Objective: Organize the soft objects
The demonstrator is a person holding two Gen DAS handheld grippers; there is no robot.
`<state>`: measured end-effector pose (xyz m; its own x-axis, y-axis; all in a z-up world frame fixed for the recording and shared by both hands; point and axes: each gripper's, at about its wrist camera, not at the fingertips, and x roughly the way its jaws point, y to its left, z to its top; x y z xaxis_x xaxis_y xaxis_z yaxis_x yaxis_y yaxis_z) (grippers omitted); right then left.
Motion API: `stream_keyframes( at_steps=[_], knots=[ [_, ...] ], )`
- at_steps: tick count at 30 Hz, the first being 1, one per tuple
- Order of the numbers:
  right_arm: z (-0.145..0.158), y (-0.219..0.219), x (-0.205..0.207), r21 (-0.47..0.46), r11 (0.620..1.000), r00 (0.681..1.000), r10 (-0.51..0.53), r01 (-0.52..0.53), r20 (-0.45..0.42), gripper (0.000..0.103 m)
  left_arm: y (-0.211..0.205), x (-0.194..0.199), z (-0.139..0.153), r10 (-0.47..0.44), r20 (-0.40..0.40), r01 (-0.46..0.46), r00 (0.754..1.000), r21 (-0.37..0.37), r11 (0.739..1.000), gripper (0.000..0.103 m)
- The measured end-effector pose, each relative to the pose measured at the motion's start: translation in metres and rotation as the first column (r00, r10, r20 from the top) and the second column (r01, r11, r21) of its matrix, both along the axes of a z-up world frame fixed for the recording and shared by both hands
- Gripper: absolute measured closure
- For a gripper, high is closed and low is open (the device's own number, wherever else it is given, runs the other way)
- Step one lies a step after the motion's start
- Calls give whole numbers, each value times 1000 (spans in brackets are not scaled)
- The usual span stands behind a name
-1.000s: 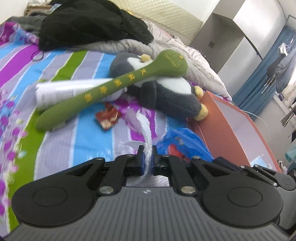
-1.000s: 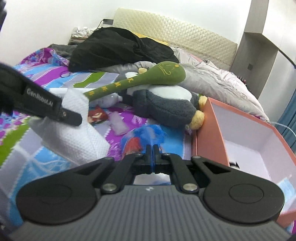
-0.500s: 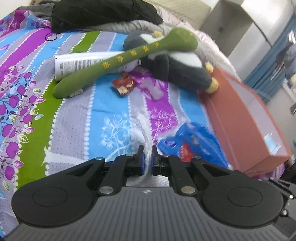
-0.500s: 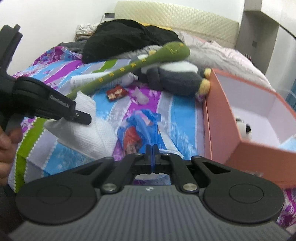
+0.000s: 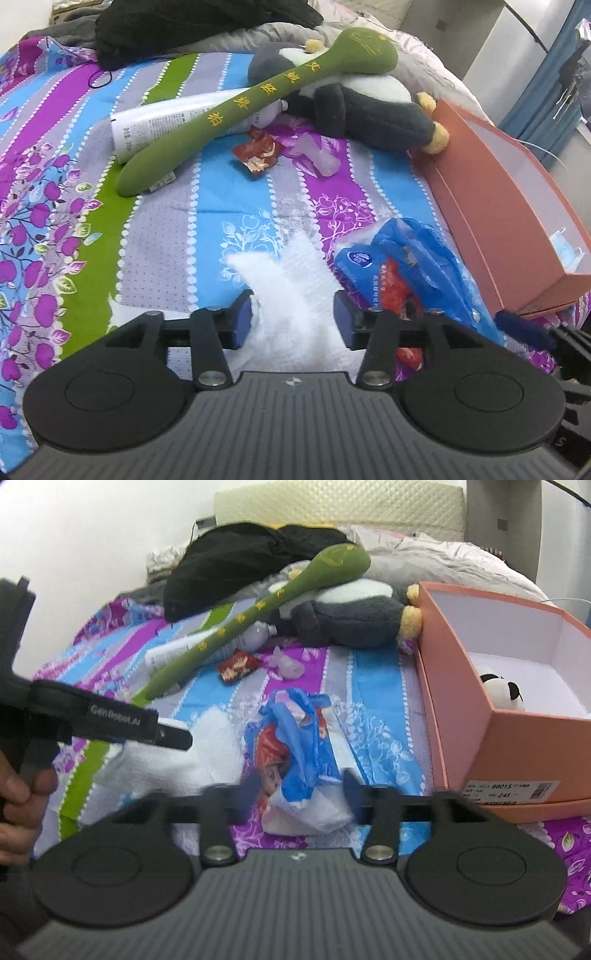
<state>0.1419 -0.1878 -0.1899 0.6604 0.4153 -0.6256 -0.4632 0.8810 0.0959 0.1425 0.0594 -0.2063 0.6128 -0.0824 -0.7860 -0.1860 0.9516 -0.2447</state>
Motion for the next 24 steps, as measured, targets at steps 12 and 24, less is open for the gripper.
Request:
stream_keyframes(
  at_steps=[12, 24],
  knots=[
    [-21, 18, 33, -48, 995, 994, 86, -83, 64, 41, 7, -11, 11, 3, 20, -4, 1000, 35, 999, 46],
    [-38, 16, 41, -48, 991, 992, 121, -122, -22, 85, -19, 0, -15, -108, -54, 110, 993, 39, 993, 39]
  ],
)
